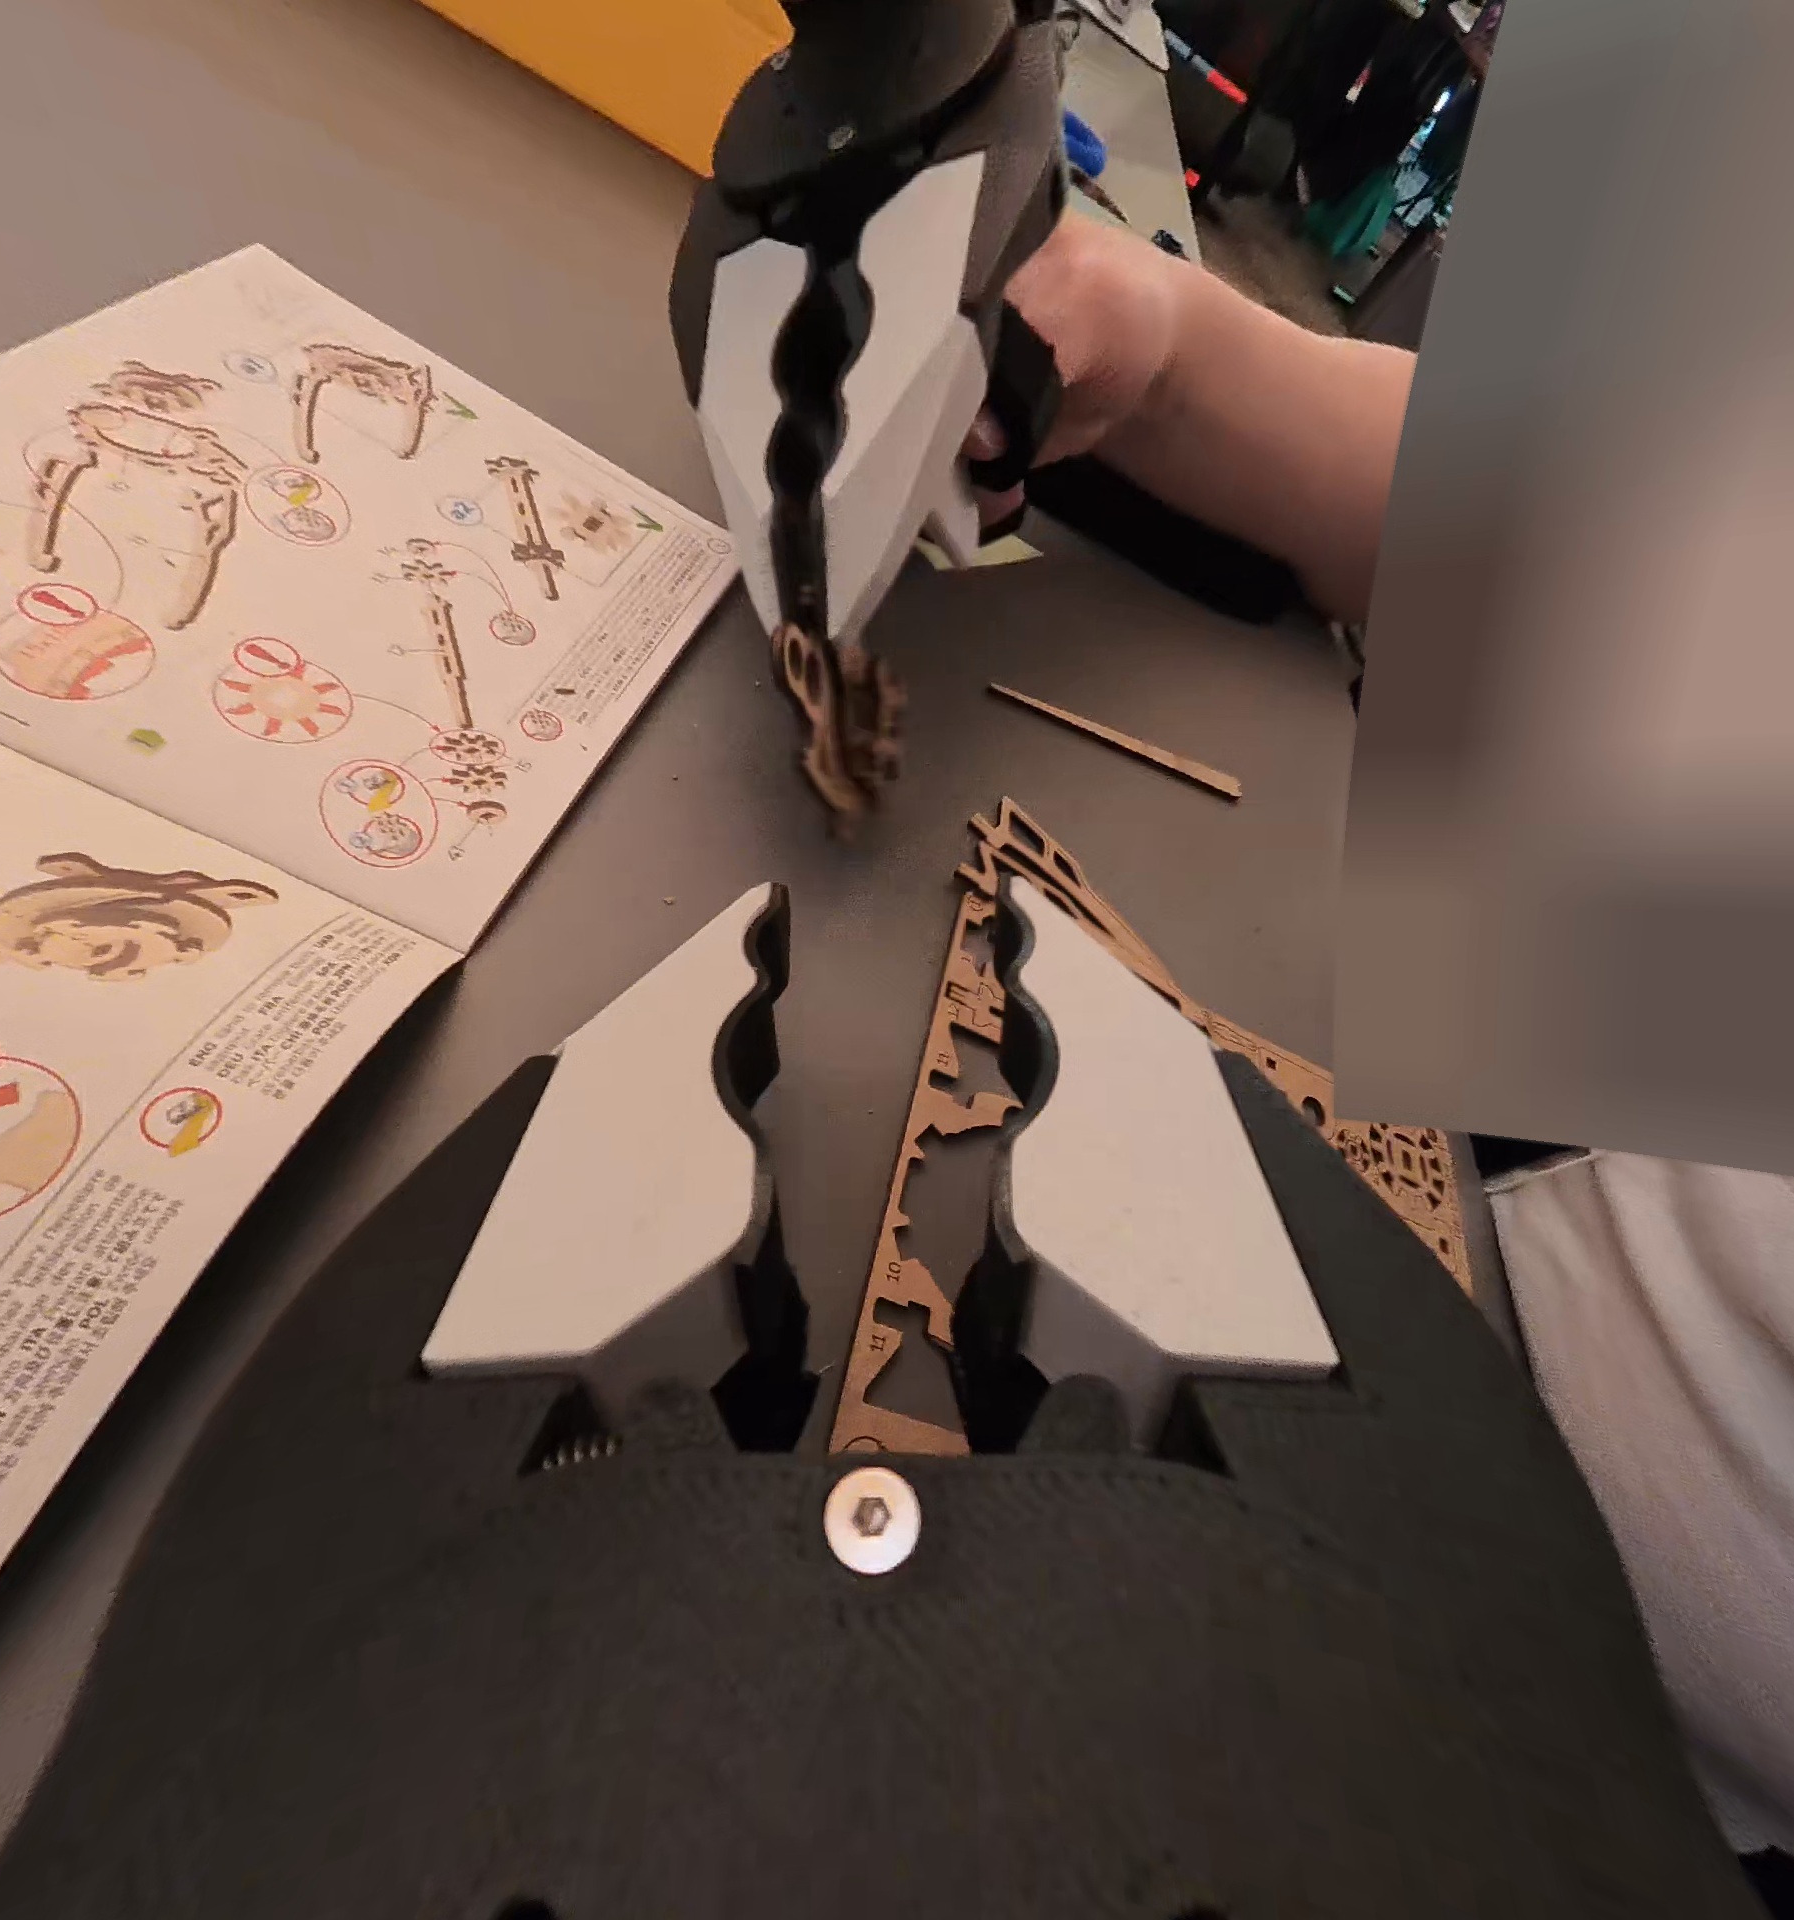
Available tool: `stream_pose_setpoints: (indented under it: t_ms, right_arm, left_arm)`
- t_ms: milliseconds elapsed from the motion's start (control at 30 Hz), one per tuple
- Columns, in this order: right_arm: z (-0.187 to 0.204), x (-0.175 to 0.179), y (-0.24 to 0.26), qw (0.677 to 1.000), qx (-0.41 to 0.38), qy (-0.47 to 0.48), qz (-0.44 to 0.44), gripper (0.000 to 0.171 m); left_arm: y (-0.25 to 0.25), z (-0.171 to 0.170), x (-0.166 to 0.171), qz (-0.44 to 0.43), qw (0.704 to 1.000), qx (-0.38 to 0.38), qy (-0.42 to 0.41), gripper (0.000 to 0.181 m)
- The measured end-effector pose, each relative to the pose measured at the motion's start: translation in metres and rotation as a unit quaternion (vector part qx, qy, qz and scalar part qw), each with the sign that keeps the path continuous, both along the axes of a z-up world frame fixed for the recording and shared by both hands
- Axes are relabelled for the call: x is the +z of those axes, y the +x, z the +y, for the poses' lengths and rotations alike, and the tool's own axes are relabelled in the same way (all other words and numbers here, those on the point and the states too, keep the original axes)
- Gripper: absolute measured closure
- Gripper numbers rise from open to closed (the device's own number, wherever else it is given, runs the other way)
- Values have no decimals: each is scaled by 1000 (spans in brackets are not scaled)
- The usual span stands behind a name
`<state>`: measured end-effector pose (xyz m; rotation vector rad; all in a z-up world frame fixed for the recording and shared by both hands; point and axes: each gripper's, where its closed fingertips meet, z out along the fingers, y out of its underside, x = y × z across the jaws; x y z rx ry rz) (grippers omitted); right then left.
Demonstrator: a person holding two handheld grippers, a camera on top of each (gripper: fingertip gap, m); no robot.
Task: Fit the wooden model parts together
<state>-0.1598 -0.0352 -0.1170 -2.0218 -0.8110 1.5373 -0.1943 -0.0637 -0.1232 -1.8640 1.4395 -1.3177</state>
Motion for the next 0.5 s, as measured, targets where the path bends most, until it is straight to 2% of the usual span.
stream_pose_setpoints:
  t_ms: [33, 133, 267, 500]
  right_arm:
    - [1, -1, 1, 1000, 0, 19, -13, 168]
    - [1, -3, 1, 998, 0, 47, -32, 167]
    - [2, -4, 3, 1000, -7, 14, -24, 168]
    - [6, 23, 2, 992, -25, -79, 95, 169]
  left_arm:
    - [0, 0, 0, 1, 1000, -1, 1, 144]
    - [1, -3, -3, 7, 1000, -5, 6, 143]
    - [1, -4, -10, 24, 1000, -5, 4, 143]
    - [9, -1, -15, 30, 999, 17, -13, 139]
